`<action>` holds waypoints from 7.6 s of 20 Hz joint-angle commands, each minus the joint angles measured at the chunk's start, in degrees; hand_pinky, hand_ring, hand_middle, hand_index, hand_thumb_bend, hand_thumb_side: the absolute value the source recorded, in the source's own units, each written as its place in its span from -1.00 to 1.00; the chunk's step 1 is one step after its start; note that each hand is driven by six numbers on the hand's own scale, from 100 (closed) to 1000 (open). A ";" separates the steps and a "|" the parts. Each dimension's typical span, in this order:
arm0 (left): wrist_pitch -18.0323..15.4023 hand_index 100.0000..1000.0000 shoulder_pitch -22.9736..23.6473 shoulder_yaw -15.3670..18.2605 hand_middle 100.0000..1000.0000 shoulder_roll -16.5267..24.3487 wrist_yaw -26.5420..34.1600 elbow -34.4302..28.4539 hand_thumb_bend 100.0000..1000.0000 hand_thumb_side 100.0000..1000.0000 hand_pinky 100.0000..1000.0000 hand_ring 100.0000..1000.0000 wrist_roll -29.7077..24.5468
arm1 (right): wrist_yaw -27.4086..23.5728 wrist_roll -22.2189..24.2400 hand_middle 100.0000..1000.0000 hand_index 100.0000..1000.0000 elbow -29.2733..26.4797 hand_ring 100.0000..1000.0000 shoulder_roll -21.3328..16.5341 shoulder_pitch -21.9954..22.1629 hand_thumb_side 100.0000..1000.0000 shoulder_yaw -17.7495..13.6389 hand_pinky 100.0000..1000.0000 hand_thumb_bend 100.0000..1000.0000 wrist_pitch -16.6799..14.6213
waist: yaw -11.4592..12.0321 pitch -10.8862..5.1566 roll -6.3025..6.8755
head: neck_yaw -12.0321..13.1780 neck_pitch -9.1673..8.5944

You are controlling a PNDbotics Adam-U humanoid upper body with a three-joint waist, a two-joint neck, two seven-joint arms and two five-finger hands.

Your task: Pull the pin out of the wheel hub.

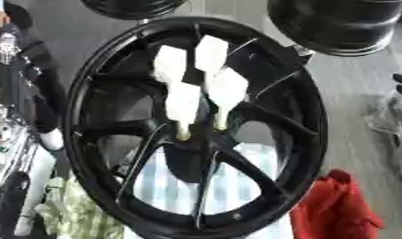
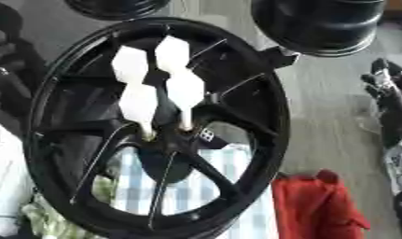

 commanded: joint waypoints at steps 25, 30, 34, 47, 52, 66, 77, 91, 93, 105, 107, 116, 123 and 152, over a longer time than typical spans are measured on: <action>0.06 0.54 0.16 0.23 0.51 1.97 -0.52 -0.01 -0.96 0.71 0.36 0.59 0.33 | -0.26 4.95 0.71 0.62 -3.70 0.66 -12.90 -7.61 -0.27 3.79 0.86 -0.78 3.69 | -1.00 -2.60 -1.02 | 0.55 0.42; 0.12 0.54 0.64 0.00 0.51 2.41 -0.74 0.28 -0.96 0.71 0.36 0.59 0.12 | 0.07 8.02 0.70 0.62 -5.88 0.66 -19.29 -12.30 -0.32 7.29 0.84 -0.76 5.25 | -1.30 -3.07 -1.41 | 0.49 1.08; 0.14 0.54 0.72 -0.17 0.51 2.48 -0.84 0.41 -0.96 0.71 0.36 0.59 -0.06 | 0.67 11.75 0.68 0.62 -8.51 0.65 -25.28 -16.07 -0.34 11.07 0.83 -0.69 5.66 | -1.13 -3.20 -1.63 | 0.08 1.36; 0.43 0.53 0.16 -1.05 0.51 2.09 -0.95 0.61 -0.96 0.72 0.36 0.60 -1.05 | 3.48 24.82 0.76 0.72 -18.31 0.71 -30.76 -22.91 -0.34 18.66 0.83 -0.45 0.55 | 0.11 -2.66 -1.75 | -1.29 1.06; 0.53 0.53 0.06 -1.34 0.51 2.12 -1.07 0.72 -0.97 0.72 0.36 0.60 -1.36 | 8.03 29.86 0.76 0.73 -21.29 0.71 -32.12 -25.10 -0.38 23.04 0.83 -0.42 -0.85 | 0.47 -2.48 -1.88 | -1.71 1.19; 0.71 0.53 0.06 -1.85 0.51 2.28 -1.14 0.93 -0.97 0.73 0.36 0.61 -1.99 | 21.07 43.80 0.66 0.69 -17.65 0.64 -31.63 -31.09 -0.58 32.19 0.76 -0.33 -6.66 | 0.96 -2.52 -2.23 | -2.84 1.09; 0.79 0.53 0.38 -2.14 0.51 2.61 -1.30 1.21 -0.97 0.73 0.37 0.61 -2.33 | 22.63 55.44 0.57 0.65 -14.33 0.54 -31.18 -36.69 -0.65 32.58 0.70 -0.23 -6.74 | 0.66 -2.76 -2.44 | -2.88 1.96; 1.29 0.53 -0.10 -1.59 0.51 2.29 -0.23 1.14 -0.94 0.74 0.37 0.62 -0.99 | 18.72 64.18 0.61 0.66 -0.26 0.59 -27.95 -42.00 -0.69 27.83 0.75 -0.31 -7.26 | 1.18 -2.48 -2.84 | -3.12 2.03; 1.36 0.53 -0.17 -1.51 0.51 2.26 -0.22 1.16 -0.94 0.75 0.37 0.62 -0.77 | 18.33 64.15 0.60 0.66 1.07 0.58 -27.47 -42.70 -0.72 27.57 0.75 -0.33 -7.45 | 1.28 -2.41 -2.89 | -3.37 1.84; 1.75 0.53 -1.95 0.15 0.50 1.81 1.94 0.38 -0.91 0.73 0.37 0.62 1.35 | 20.48 62.94 0.57 0.62 7.73 0.56 -24.87 -44.71 -0.74 27.33 0.76 -0.36 -9.41 | 2.31 -1.32 -2.92 | -5.70 0.32; 1.64 0.53 -2.69 0.44 0.50 2.55 2.52 -0.05 -0.92 0.72 0.37 0.62 1.82 | 20.43 63.03 0.58 0.61 8.09 0.56 -24.79 -44.67 -0.74 27.25 0.76 -0.38 -9.83 | 2.84 -0.97 -2.96 | -6.39 0.06; 1.79 0.53 -3.74 0.07 0.50 5.64 3.92 -2.14 -0.94 0.70 0.38 0.62 1.58 | 20.17 63.73 0.58 0.60 9.86 0.56 -23.60 -45.69 -0.76 26.81 0.78 -0.40 -11.22 | 5.65 0.27 -3.42 | -9.15 -1.04; 2.15 0.53 -2.87 0.77 0.50 6.76 4.51 -2.13 -0.96 0.71 0.38 0.63 2.51 | 21.44 64.18 0.56 0.64 10.56 0.49 -22.04 -45.97 -0.72 28.51 0.74 -0.36 -11.17 | 6.00 0.44 -3.28 | -9.16 -0.71; 2.99 0.52 -0.50 0.05 0.50 8.01 3.09 -0.08 -1.00 0.72 0.38 0.63 2.59 | 24.76 64.18 0.48 0.62 1.50 0.48 -18.21 -47.23 -0.75 29.52 0.66 -0.04 -7.63 | 3.91 -0.95 -1.75 | -7.18 1.49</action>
